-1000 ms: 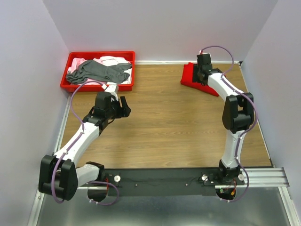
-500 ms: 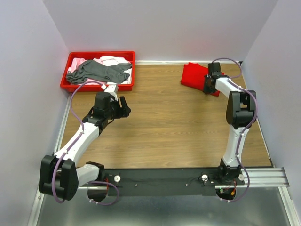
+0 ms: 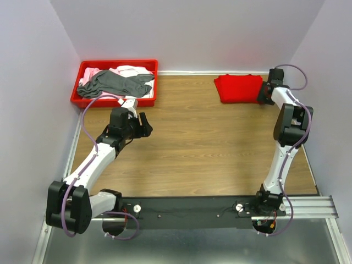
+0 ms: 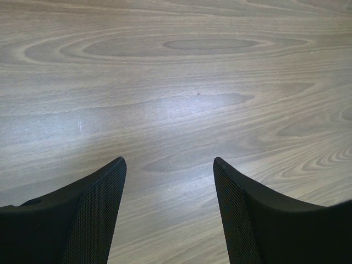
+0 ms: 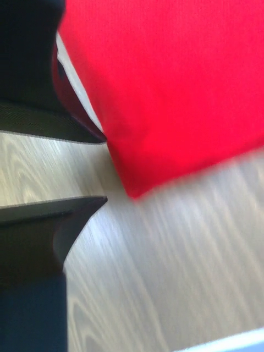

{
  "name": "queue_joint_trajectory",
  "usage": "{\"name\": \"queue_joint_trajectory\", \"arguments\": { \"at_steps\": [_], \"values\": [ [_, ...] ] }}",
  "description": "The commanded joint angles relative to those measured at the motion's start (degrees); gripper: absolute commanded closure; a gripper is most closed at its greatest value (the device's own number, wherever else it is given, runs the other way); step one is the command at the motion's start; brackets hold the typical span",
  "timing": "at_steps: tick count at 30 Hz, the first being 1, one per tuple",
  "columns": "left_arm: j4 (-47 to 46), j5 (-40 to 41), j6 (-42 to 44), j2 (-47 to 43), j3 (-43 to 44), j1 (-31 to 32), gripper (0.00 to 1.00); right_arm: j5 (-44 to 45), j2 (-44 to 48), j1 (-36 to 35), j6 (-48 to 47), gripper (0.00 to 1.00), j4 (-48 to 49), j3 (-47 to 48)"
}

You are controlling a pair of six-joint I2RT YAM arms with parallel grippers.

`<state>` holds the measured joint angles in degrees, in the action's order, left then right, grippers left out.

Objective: Fold and stack the t-shirts
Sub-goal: Neatly place the folded tshirt to the corner

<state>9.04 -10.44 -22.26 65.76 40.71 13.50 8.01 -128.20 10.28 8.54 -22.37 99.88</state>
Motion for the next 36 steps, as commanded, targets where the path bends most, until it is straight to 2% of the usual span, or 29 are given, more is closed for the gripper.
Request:
{"name": "queue_joint_trajectory", "arguments": {
  "at_steps": [1, 4, 9, 15, 31, 36],
  "values": [
    [-1.21, -1.78, 0.64, 0.51, -0.72, -0.75, 0.28, -2.83, 6.02, -6.92, -5.09, 0.41, -0.57, -0.46],
    [-1.22, -1.61, 0.73, 0.69, -0.81, -0.93, 0.28, 1.9, 7.17, -11.67, -10.88, 0.32, -0.04, -1.09],
    [-1.13, -1.52, 0.64, 0.86, -0.81, -0.93, 0.28, 4.64, 5.16, -18.53, -13.71, 0.3, 0.31, 0.75],
    [-1.13, -1.08, 0.64, 0.78, -0.98, -1.02, 0.28, 7.71, -1.07, -22.85, -15.48, 0.3, 0.22, 5.85],
    [-1.3, -1.61, 0.64, 1.13, -1.07, -1.02, 0.28, 6.14, -8.9, -25.75, -18.64, 0.37, 0.05, 9.9],
    [-1.3, -1.78, 0.64, 1.39, -0.98, -1.02, 0.29, 9.73, -11.19, -26.1, -18.91, 0.45, 0.13, 10.51]
  ]
}}
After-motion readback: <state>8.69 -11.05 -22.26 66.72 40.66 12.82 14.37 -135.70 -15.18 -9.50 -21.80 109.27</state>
